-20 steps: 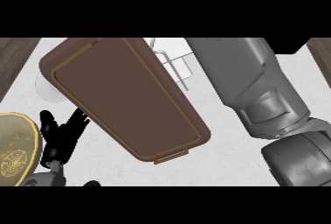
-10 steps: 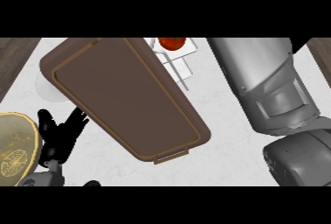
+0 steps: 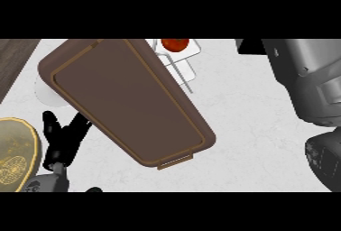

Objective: Pick the tomato from the tray and place it in the tiered shelf

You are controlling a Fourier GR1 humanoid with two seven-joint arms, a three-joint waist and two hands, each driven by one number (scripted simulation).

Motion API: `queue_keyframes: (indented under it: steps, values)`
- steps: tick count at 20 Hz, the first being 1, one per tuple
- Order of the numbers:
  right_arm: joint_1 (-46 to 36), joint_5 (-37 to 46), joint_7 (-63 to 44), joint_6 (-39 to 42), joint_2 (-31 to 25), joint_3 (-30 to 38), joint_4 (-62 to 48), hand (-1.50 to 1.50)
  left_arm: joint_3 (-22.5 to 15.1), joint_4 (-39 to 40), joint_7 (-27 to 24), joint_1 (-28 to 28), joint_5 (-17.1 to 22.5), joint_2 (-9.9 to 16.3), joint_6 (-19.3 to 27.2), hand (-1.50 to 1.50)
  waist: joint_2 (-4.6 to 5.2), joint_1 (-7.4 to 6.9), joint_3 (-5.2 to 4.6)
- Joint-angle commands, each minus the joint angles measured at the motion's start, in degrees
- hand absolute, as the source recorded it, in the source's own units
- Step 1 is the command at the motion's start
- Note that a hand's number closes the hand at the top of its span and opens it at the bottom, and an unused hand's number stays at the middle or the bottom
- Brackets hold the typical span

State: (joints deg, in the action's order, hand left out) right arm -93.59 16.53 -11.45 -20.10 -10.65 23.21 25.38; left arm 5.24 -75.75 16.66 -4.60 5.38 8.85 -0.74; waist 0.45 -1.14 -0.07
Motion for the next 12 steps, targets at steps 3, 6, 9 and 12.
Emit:
queue_keyframes:
  steps: [3,6,9,12]
  values:
    - [4.89,-3.76,0.88,1.53,-8.84,4.79,0.33,-1.50,-0.45,-3.98,1.64,1.89,0.07,-0.16,0.41,0.00,-0.25,-0.02,0.12]
    - [4.56,-6.12,0.11,7.74,-13.54,6.28,-0.34,-1.50,-0.33,-0.46,-0.26,0.65,-0.17,-1.15,0.54,0.00,-0.03,0.09,0.07]
    - [6.41,-7.43,-0.11,12.90,-16.31,6.30,0.35,-1.50,0.99,0.40,-0.01,-0.58,0.56,0.30,-0.37,0.00,-0.21,0.53,0.07]
    - [9.15,-8.95,0.90,19.16,-20.59,6.93,0.18,-1.50,1.37,-0.29,-0.33,1.79,1.61,1.75,-3.02,0.00,-0.16,0.28,0.08]
